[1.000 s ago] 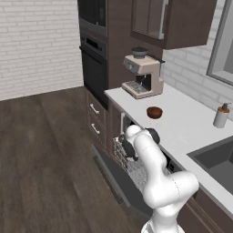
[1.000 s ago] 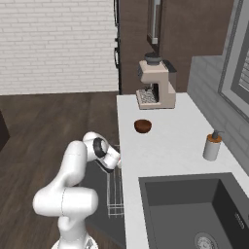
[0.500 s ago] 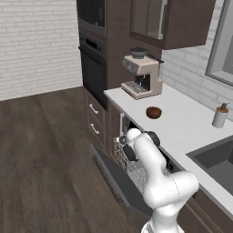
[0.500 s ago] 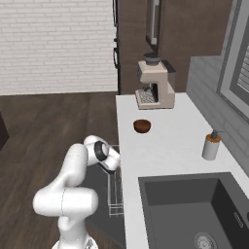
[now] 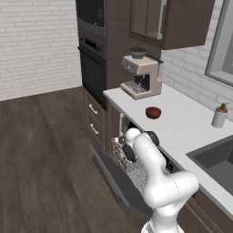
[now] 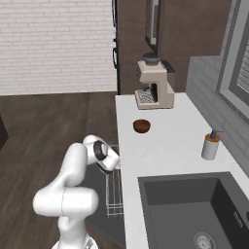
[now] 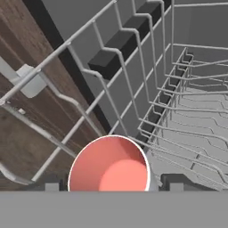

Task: Pick up the cup and bowl from the counter, place them in the dishwasher, and close the dishwasher door.

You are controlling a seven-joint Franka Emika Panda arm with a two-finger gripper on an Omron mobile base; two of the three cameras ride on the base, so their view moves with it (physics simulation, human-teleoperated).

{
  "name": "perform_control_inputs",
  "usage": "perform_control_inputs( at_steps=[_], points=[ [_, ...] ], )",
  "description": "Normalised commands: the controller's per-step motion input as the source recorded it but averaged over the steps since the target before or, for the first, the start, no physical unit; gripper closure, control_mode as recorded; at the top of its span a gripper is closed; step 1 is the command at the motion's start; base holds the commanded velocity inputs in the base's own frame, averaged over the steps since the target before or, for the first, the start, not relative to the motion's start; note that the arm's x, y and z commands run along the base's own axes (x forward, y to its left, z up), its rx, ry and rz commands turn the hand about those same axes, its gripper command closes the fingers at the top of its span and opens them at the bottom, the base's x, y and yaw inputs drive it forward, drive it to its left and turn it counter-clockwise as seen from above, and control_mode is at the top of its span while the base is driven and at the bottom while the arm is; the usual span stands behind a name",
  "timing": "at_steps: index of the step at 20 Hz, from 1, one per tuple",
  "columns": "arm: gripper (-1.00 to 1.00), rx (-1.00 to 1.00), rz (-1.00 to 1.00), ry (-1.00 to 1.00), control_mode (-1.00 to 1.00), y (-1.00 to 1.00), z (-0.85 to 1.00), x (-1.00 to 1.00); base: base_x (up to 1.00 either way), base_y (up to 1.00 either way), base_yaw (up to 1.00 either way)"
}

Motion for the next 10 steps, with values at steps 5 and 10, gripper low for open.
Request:
perform_control_inputs(
  at_steps=[5,10],
  points=[
    [-1.0,-0.07,0.0,0.0,-1.0,0.63,0.43,-0.44,0.0,0.0,0.0],
    [-1.0,-0.08,0.0,0.0,-1.0,0.58,0.96,-0.57,0.0,0.0,0.0]
  ],
)
